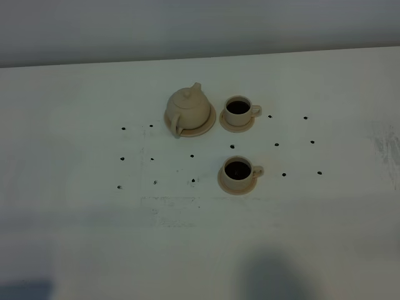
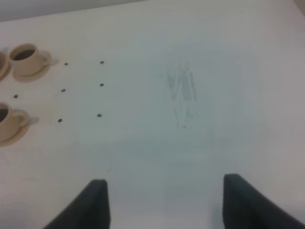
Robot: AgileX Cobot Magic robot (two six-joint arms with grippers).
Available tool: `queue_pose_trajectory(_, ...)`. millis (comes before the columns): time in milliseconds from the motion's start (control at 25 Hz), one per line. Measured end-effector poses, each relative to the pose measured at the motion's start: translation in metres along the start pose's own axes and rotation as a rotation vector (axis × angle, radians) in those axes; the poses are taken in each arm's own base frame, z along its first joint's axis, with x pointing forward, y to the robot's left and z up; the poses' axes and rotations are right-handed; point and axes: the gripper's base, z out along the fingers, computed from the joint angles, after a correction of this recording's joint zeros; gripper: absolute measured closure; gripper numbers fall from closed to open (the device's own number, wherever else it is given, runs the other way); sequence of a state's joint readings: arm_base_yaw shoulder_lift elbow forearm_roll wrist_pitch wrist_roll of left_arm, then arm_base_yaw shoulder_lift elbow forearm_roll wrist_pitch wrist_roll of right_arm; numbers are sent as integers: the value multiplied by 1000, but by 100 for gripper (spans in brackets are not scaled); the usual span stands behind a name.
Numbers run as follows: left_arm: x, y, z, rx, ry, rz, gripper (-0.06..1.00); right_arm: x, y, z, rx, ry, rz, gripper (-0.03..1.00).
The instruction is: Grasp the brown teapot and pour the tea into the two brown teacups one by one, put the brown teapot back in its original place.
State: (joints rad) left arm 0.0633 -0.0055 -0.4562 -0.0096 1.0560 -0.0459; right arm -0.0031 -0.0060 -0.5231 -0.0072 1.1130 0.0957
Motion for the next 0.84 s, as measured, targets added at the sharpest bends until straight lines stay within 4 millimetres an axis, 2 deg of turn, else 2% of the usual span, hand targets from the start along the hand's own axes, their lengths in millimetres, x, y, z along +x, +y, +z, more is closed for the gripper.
queue_pose_trajectory(840,0,0,0,0,0,0,29,0,0,0,0,0,0,47)
